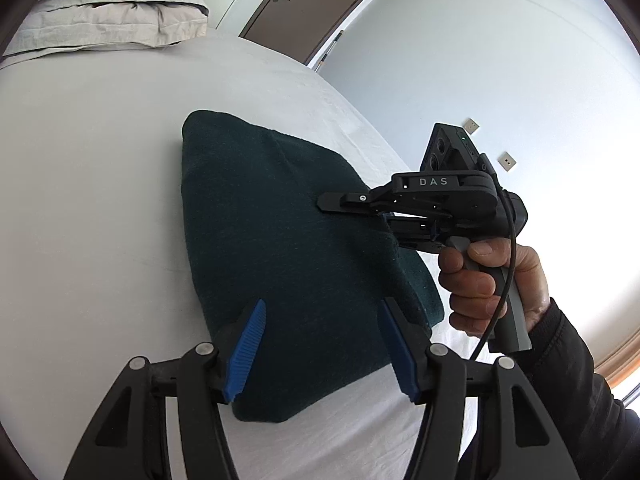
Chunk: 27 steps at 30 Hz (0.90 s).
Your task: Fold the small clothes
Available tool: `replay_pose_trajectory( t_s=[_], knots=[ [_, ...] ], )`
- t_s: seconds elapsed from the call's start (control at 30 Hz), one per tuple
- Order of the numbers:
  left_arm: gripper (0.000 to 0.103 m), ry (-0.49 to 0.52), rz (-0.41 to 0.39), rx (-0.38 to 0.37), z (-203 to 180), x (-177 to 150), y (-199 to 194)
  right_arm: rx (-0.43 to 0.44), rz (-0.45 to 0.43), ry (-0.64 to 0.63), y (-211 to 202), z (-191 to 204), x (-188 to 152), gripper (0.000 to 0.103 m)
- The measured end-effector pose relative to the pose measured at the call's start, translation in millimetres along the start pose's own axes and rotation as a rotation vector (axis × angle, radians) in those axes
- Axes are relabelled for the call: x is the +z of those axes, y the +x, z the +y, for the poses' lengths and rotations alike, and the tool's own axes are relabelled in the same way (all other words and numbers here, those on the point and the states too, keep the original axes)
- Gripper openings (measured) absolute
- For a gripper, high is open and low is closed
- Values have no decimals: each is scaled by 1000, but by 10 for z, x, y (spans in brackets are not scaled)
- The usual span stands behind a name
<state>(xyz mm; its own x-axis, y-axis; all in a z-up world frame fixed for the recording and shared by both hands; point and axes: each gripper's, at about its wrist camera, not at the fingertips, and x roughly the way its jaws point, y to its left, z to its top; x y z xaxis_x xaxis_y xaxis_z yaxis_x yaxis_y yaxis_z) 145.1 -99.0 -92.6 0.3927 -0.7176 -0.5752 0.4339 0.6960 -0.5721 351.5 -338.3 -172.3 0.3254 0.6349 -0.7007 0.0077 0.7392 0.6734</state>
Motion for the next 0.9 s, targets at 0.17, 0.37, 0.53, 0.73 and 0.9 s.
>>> replay_pose_trajectory(
  t_s=[0.17, 0.37, 0.53, 0.73, 0.9],
  knots=[
    [61, 22, 13, -17, -144, -27, 21, -77, -49, 10, -558, -346, 58, 12],
    [64, 82, 20, -5, -156, 37, 43, -141, -103, 76, -1080, -877, 82, 12],
    [64, 122, 54, 19, -139, 99, 269, -138, -128, 153, -1095, -1315, 76, 12],
    [66, 105, 114, 61, -48, 8, 514, -77, -158, 219, -1227, -1629, -146, 16],
    [68, 110, 122, 67, -54, 18, 590, -26, -198, 202, -1340, -1524, -510, 53]
  ],
)
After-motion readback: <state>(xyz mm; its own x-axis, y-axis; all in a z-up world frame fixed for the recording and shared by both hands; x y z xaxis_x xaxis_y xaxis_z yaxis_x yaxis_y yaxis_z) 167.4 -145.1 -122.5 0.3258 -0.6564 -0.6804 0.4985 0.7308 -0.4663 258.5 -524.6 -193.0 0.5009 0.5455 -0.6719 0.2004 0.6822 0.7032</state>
